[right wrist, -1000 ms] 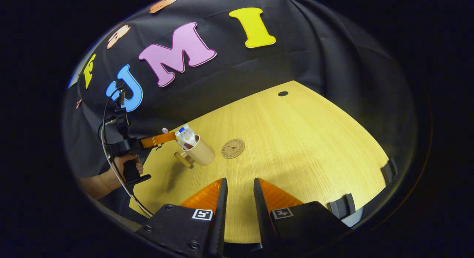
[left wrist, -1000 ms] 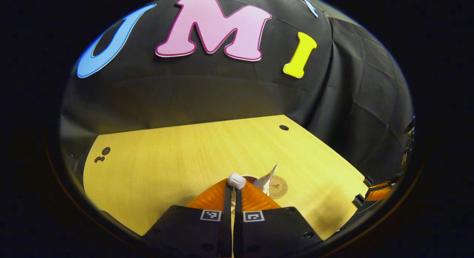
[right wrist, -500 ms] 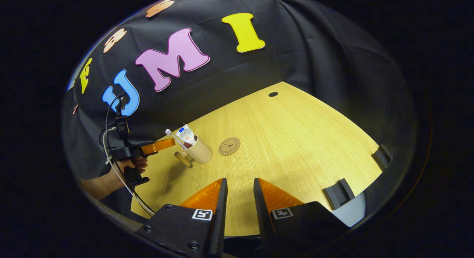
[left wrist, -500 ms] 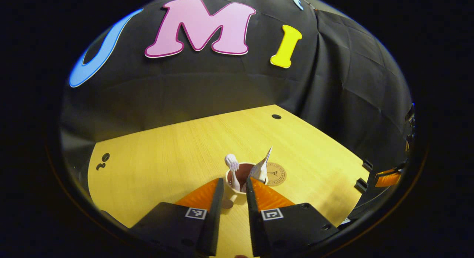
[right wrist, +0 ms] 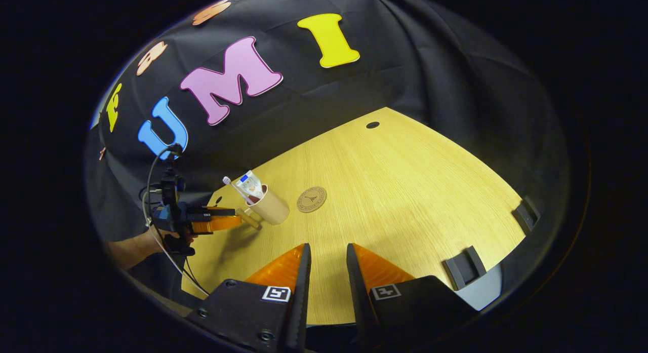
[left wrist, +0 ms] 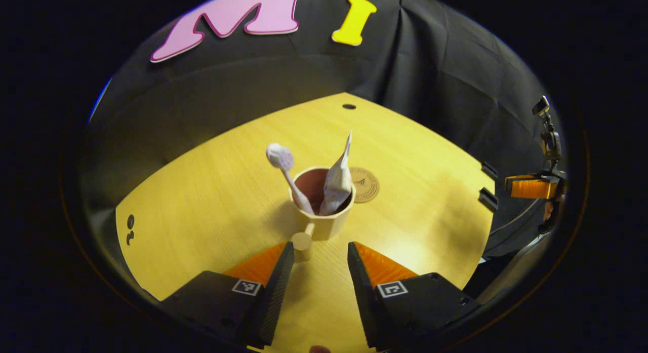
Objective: Put the toothbrush and toothpaste on the desktop into the cup, then pick up the cup and place it on the coaster on the desktop.
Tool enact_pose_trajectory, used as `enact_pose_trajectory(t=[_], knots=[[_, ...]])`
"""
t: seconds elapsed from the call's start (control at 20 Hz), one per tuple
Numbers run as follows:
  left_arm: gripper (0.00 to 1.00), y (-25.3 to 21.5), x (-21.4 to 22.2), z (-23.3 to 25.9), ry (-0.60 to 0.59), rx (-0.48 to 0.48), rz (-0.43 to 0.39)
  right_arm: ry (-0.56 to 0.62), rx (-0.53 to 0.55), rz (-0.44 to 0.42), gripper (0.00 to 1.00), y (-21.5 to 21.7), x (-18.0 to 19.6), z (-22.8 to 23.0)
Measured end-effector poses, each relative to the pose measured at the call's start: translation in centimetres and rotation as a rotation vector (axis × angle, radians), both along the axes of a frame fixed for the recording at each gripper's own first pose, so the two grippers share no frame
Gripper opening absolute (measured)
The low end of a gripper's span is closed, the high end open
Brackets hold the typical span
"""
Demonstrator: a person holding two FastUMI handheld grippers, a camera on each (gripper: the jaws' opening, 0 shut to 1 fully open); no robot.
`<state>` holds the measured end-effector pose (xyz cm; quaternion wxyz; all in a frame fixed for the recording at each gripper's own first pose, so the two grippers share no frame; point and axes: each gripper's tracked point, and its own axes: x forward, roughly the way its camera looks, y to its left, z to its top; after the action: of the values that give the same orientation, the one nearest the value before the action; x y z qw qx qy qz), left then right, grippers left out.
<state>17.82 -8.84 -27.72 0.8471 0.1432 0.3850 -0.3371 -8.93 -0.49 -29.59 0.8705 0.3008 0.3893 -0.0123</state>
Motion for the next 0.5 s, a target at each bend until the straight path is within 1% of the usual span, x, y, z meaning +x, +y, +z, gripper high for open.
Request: enact_pose_trajectory(t=[0.2,0.3,0.5], knots=[[0.68,0.2,2.0,-2.1,0.027,0.098,-0.036,0.005,0.014,-0.009,0.42,-0.7,0.4,-0.9],[0.69,0.3,3.0,-2.9,0.031,0.135,-0.053,0.018,0.017,-0.01,0.43,-1.2,0.4,-1.8],[0.69,0.0,3.7,-4.0,0.055,0.197,-0.095,0.036,0.041,-0.037,0.43,-2.3,1.0,-3.0]])
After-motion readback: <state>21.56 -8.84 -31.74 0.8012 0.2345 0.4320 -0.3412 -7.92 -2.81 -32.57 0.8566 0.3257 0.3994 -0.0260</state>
